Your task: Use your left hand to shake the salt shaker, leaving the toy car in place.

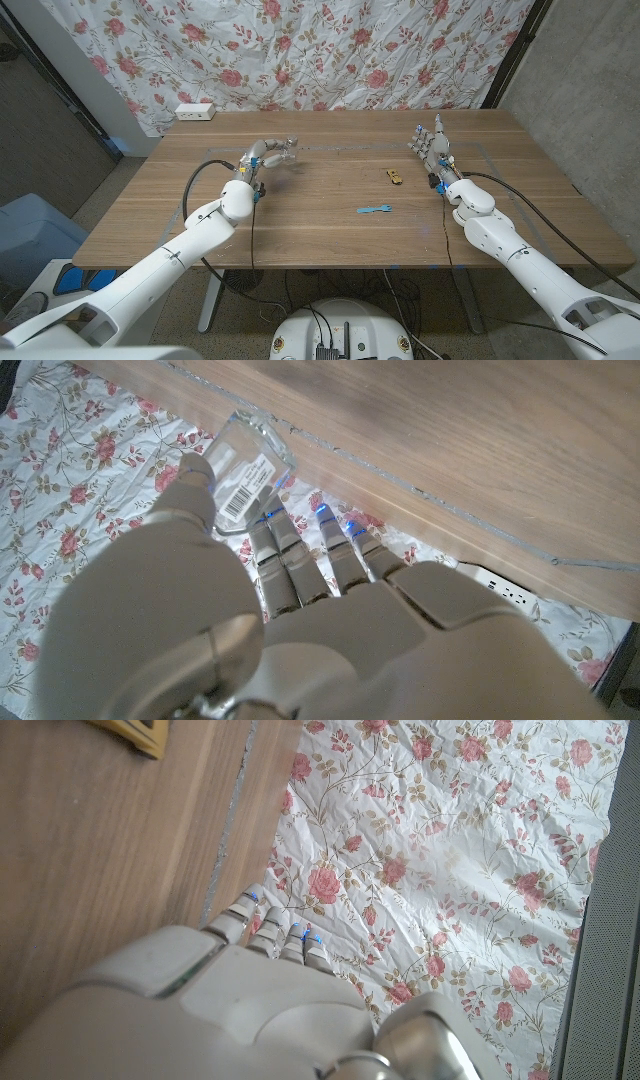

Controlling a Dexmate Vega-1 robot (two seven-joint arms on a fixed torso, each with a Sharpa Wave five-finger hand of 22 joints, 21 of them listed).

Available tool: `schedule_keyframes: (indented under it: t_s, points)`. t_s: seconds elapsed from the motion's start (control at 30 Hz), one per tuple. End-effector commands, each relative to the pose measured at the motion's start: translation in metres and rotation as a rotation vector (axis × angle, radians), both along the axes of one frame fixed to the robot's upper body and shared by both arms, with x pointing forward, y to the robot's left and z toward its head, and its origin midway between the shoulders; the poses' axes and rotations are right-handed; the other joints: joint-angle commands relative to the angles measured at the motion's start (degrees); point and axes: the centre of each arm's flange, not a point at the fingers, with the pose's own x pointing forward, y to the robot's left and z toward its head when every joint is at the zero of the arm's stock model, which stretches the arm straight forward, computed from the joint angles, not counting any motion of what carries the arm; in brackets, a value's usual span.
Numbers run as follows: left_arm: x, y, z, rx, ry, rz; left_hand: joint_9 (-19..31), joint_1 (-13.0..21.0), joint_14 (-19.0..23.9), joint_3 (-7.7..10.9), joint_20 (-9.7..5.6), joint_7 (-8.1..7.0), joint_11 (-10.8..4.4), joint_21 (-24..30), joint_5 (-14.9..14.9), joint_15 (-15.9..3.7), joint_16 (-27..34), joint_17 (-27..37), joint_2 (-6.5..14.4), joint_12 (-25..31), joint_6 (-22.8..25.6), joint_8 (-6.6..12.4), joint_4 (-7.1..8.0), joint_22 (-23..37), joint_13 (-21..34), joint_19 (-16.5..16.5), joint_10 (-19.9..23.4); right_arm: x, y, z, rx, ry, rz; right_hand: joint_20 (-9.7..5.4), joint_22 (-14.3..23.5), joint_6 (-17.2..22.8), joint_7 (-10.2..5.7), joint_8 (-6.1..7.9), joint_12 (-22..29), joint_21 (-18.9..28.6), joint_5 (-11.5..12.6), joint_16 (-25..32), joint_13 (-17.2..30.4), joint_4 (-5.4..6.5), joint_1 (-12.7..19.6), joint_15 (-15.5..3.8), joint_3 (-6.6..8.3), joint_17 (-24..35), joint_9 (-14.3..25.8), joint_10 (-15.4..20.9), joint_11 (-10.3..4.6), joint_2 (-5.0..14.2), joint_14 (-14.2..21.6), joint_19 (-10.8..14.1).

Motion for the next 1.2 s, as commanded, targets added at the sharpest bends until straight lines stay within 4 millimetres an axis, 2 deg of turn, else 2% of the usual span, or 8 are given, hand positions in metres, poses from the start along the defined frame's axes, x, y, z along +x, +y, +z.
schedule_keyframes:
  t_s: [0.03,0.47,0.63,0.93,1.2]
  points:
    - [0.001,-0.008,-0.005,-0.061,0.064,-0.105,0.1,-0.7,-0.8,-0.31,0.12,-1.50,-0.06,-0.1,0.3,-6.36,-0.1,0.1,0.0,-0.1,0.4,-0.67,-0.12,0.2,-0.1,-0.4,-0.9,0.000,0.000,0.000,0.000,0.000,0.000,0.09,0.3,0.0,0.49,0.36,0.4,0.4,0.4,0.2,0.2,0.31,-0.2,-2.05,-0.09,0.3,0.2,-0.3,-0.06,5.53,-0.3,0.4]
    - [0.005,-0.014,-0.009,-0.075,0.094,-0.193,0.1,-1.1,-2.9,-0.29,0.40,-1.31,-0.01,-0.2,0.3,-5.43,-0.1,0.1,0.3,-0.3,-1.2,-2.28,-0.14,0.2,-0.3,-2.0,-3.3,0.000,0.000,0.000,0.000,0.000,0.000,0.07,0.3,0.0,0.45,0.36,0.4,0.4,0.4,0.2,0.2,0.32,-0.2,-2.02,-0.08,0.3,0.2,-0.3,-0.09,5.54,-0.4,0.4]
    - [0.007,-0.016,-0.011,-0.061,0.107,-0.215,0.1,-1.7,-5.0,-0.22,0.92,-1.04,0.01,-0.3,0.3,-4.49,-0.2,0.0,0.8,-0.5,-2.7,-3.65,-0.02,0.1,-0.4,-3.6,-5.5,0.000,0.000,0.000,0.000,0.000,0.000,0.06,0.3,-0.1,0.44,0.33,0.4,0.4,0.4,0.2,0.2,0.32,-0.2,-1.99,-0.08,0.3,0.2,-0.4,-0.06,5.54,-0.3,0.4]
    - [0.009,-0.018,-0.019,-0.037,0.122,-0.229,0.0,-2.4,-7.5,-0.23,1.25,-0.96,0.04,-0.3,0.3,-3.65,-0.4,0.0,1.0,-0.4,-3.6,-4.61,0.03,0.1,-0.5,-5.3,-7.2,0.000,0.000,0.000,0.000,0.000,0.000,0.07,0.3,-0.1,0.49,0.33,0.4,0.4,0.4,0.2,0.2,0.32,-0.2,-1.94,-0.08,0.3,0.2,-0.3,-0.05,5.54,-0.3,0.4]
    - [0.010,-0.020,-0.024,-0.017,0.126,-0.236,0.0,-2.8,-10.2,-0.11,0.86,-0.79,0.07,-0.2,0.2,-3.32,-0.6,-0.2,1.3,-0.3,-3.7,-5.07,-0.06,0.1,-0.6,-6.2,-8.2,0.000,0.000,0.000,0.000,0.000,0.000,0.08,0.3,0.0,0.44,0.35,0.4,0.4,0.4,0.2,0.2,0.32,-0.2,-2.00,-0.08,0.3,0.2,-0.3,-0.06,5.55,-0.4,0.4]
